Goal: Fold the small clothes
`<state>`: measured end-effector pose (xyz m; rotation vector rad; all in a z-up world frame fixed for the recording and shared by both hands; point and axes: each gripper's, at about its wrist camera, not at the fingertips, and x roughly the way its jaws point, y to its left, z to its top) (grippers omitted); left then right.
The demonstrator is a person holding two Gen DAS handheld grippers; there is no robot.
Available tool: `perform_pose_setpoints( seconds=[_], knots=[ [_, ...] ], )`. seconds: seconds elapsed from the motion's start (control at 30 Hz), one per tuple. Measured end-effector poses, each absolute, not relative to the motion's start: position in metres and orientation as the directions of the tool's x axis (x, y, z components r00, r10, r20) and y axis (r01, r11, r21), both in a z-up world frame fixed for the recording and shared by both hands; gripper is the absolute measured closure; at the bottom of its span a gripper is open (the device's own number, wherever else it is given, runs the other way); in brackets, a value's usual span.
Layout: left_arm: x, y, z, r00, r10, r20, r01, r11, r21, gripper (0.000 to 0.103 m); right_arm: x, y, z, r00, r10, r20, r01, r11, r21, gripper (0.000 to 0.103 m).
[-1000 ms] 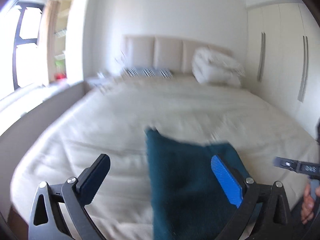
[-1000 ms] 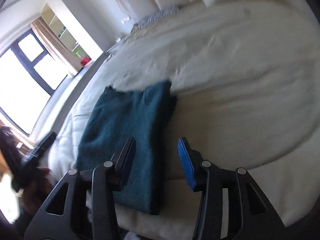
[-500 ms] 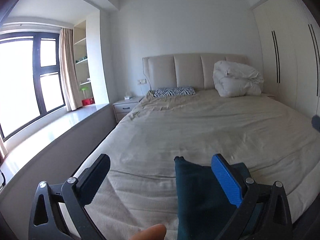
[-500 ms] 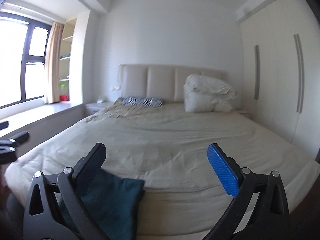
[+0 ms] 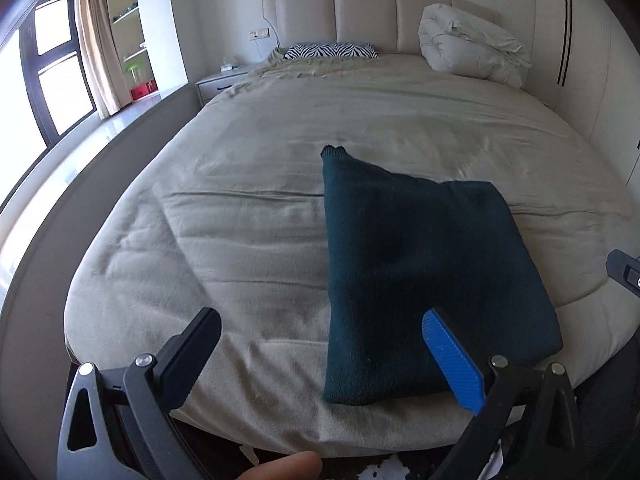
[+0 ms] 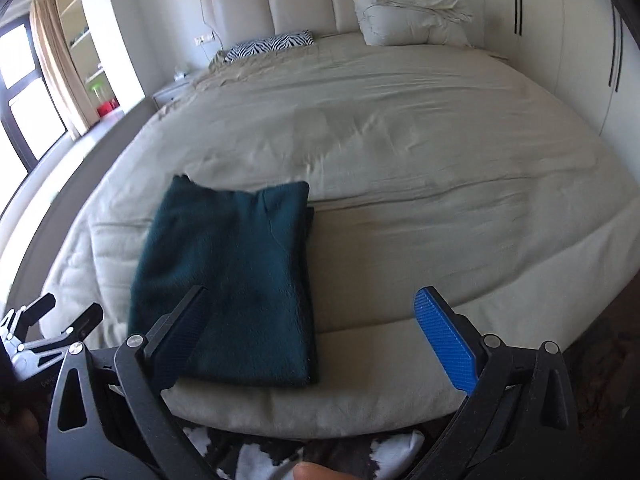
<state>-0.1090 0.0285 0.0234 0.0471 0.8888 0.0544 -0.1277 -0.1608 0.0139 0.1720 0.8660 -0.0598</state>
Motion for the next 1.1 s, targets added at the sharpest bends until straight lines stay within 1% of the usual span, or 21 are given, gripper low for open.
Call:
perform_pose_setpoints(
  seconds=[0.1, 0.17, 0.3, 0.47, 0.73, 1.1],
  knots=[
    [-0.110, 0.026, 0.018, 0.622, 0.070, -0.780, -0.024, 0.997, 0.070, 0.000, -0.129, -0.151, 0.002, 0.652, -0.020, -0.758, 0.116, 0.990, 0.074, 0.000],
    [-0.111, 0.026, 0.017, 0.619, 0.062, -0.783, -0.023, 0.998, 0.061, 0.000, -0.123, -0.146, -0.006, 0.642, -0.018, -0.766, 0.116, 0.991, 0.074, 0.000],
    [-0.110, 0.025, 0.015, 0.613, 0.061, -0.788, -0.020, 0.998, 0.062, 0.000, -0.131, -0.142, -0.001, 0.629, -0.026, -0.777, 0.122, 0.990, 0.065, 0.000],
    [-0.109, 0.026, 0.011, 0.604, 0.041, -0.796, -0.013, 0.999, 0.042, 0.000, -0.131, -0.135, -0.008, 0.623, -0.067, -0.779, 0.117, 0.993, 0.008, 0.000],
    [-0.107, 0.029, 0.004, 0.596, 0.046, -0.802, -0.030, 0.999, 0.036, 0.000, -0.125, -0.133, -0.027, 0.592, -0.109, -0.798, 0.142, 0.989, -0.030, 0.000],
    [-0.105, 0.033, -0.003, 0.585, 0.043, -0.810, -0.041, 0.999, 0.023, 0.000, -0.121, -0.130, -0.039, 0.575, -0.120, -0.809, 0.143, 0.989, -0.044, 0.000]
  ],
)
